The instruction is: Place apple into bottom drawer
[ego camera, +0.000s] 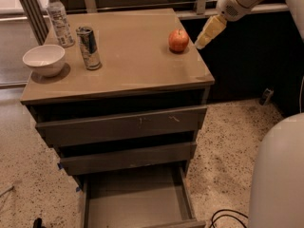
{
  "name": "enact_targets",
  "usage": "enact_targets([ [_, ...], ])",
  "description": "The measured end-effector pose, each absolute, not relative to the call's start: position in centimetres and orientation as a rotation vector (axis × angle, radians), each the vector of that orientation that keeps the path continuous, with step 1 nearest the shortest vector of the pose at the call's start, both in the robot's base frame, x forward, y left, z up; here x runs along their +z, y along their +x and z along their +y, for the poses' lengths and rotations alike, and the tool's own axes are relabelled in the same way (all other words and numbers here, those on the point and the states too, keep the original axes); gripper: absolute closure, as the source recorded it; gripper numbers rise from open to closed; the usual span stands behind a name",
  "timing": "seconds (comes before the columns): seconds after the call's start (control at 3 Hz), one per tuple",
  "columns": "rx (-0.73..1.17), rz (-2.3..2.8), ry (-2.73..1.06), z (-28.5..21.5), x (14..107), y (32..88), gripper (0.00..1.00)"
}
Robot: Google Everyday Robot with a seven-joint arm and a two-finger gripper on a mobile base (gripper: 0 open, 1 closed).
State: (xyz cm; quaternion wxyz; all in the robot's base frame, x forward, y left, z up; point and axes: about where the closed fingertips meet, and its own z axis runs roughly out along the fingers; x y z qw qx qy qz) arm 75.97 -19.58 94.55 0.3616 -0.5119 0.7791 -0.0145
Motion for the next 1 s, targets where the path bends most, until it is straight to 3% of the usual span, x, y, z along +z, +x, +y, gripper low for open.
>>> enact_targets([
  [1.0,0.198,1.932,-1.257,-16.3,89.2,79.8,0.0],
])
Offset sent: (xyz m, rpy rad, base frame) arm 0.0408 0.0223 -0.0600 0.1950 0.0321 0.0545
